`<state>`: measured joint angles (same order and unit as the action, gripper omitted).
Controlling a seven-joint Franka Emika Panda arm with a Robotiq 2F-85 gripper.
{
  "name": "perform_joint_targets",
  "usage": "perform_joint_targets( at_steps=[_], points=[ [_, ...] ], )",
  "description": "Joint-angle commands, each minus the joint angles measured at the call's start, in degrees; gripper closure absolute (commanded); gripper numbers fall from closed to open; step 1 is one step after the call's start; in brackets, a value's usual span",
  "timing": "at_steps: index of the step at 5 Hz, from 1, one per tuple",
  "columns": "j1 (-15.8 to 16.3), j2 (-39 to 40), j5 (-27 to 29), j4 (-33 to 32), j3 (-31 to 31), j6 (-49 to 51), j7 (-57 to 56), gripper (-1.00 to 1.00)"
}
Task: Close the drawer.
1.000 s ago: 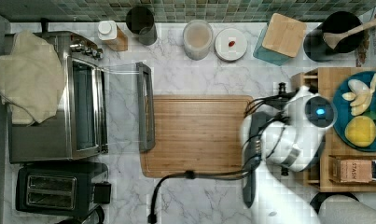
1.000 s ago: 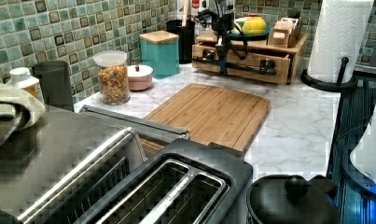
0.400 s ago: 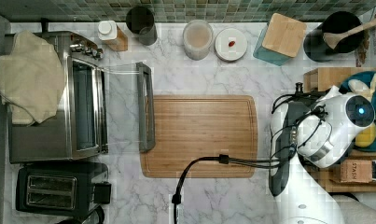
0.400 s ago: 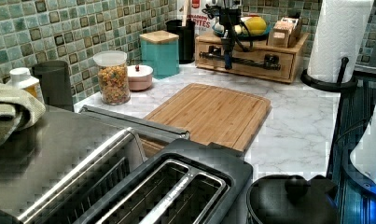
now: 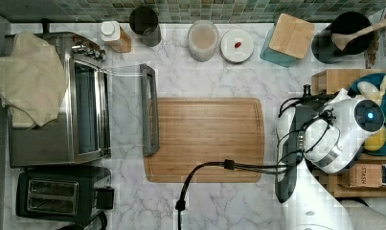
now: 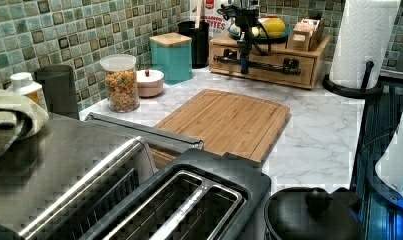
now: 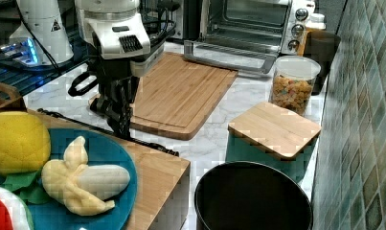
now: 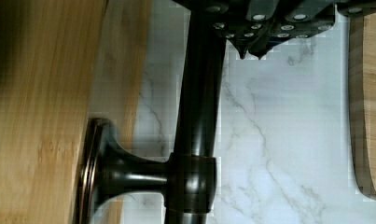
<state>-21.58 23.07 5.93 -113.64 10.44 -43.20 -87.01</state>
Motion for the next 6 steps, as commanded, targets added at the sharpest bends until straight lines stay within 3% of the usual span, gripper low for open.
perform_joint_targets(
  at_steps=[1,3,4,5,6],
  points=[
    [-8.4,-1.6,-1.5,7.4,8.2,-10.2,-2.4,1.00],
    [-8.3,-1.6,-1.5,7.4,8.3,-10.2,-2.4,1.00],
    [-11.8,-1.9,-3.8,7.3,4.5,-10.3,-0.9,1.00],
    [-9.5,-1.7,-2.2,7.3,7.0,-10.2,-2.0,1.00],
    [-9.6,-1.7,-2.3,7.3,6.9,-10.2,-1.9,1.00]
  ],
)
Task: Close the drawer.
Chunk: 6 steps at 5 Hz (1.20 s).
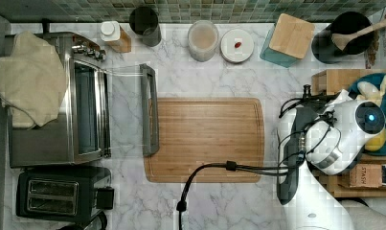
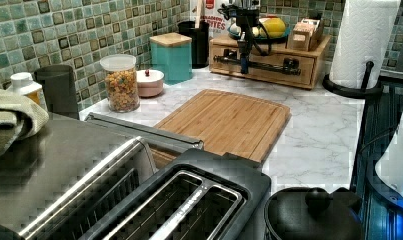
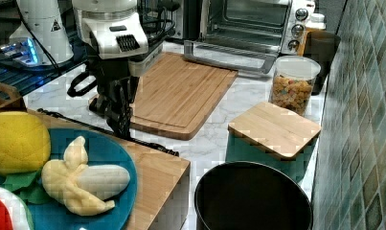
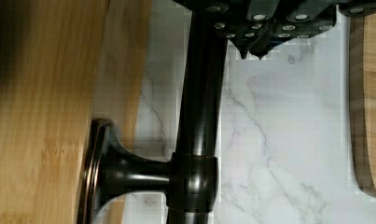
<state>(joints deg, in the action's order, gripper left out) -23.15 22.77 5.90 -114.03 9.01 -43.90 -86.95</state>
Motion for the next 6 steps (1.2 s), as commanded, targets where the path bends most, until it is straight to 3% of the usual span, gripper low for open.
perform_joint_targets(
  at_steps=[1,6],
  points=[
    [-7.4,-1.3,-1.9,7.7,9.0,-9.5,-2.2,1.00],
    [-7.1,-1.3,-1.7,7.7,9.3,-9.5,-2.3,1.00]
  ],
)
